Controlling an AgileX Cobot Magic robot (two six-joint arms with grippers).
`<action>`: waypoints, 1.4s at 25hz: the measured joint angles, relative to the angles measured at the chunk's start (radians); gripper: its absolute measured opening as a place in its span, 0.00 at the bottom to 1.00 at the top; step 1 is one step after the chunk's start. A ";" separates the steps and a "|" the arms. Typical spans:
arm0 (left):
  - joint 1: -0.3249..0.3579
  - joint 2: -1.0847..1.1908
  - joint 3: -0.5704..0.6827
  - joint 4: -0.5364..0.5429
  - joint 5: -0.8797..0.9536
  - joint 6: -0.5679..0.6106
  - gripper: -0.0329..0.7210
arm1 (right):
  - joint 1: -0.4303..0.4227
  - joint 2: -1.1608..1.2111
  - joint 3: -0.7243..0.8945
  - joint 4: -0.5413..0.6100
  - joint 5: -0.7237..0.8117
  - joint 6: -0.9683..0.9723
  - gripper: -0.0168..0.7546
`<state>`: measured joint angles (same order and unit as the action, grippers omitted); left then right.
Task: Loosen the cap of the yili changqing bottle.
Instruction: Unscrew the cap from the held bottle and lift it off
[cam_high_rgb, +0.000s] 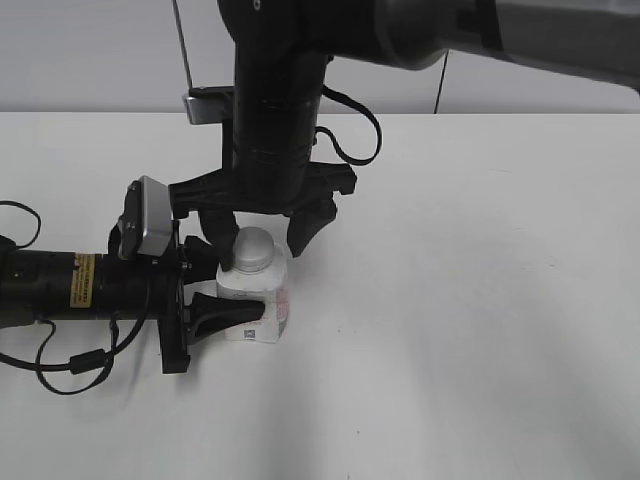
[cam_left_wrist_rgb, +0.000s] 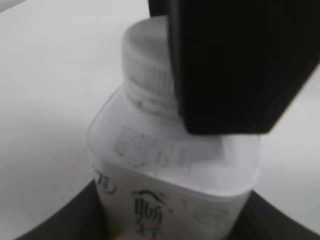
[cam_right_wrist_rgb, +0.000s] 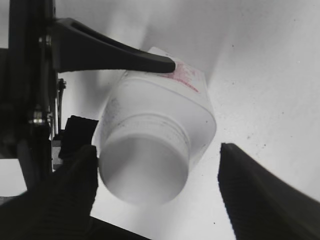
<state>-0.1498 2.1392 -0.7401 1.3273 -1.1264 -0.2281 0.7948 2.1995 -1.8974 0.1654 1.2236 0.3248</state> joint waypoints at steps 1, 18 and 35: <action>0.000 0.000 0.000 0.000 0.000 0.000 0.53 | 0.000 0.001 0.000 0.000 0.000 0.000 0.76; 0.000 0.000 0.000 0.001 0.000 0.000 0.53 | 0.004 0.001 0.000 0.006 -0.002 -0.527 0.53; 0.000 0.000 0.000 0.007 -0.001 0.003 0.53 | 0.004 0.001 0.000 0.001 -0.008 -1.346 0.53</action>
<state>-0.1498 2.1392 -0.7401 1.3339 -1.1273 -0.2250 0.7983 2.2007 -1.8974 0.1660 1.2158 -1.0210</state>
